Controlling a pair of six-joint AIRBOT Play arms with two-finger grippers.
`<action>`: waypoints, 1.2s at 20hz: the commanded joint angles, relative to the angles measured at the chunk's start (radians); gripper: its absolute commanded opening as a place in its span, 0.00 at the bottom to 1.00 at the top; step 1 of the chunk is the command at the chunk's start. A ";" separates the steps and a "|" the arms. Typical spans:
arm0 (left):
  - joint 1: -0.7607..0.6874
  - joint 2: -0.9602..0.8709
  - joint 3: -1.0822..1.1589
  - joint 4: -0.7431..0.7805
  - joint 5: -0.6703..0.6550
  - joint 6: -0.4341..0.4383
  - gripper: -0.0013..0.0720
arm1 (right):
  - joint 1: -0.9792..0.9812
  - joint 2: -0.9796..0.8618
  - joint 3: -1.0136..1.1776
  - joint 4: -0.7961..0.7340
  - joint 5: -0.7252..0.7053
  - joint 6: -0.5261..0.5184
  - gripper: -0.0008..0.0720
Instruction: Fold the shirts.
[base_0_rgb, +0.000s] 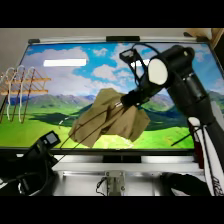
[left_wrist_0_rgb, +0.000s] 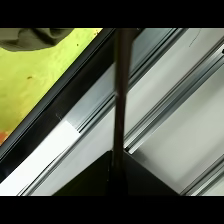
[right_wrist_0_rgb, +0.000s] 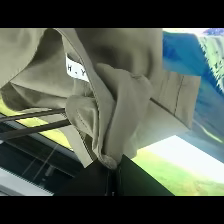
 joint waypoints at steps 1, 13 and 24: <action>-0.001 -0.026 -0.018 -0.014 0.009 0.035 0.07 | 0.021 0.000 0.001 -0.052 -0.011 -0.007 0.10; 0.024 -0.362 -0.069 -0.055 0.399 -0.196 0.07 | 0.235 0.032 0.001 -0.145 -0.076 -0.056 0.10; 0.073 -0.492 0.150 -0.112 0.566 -0.192 0.07 | 0.345 0.146 0.001 -0.242 -0.192 0.031 0.09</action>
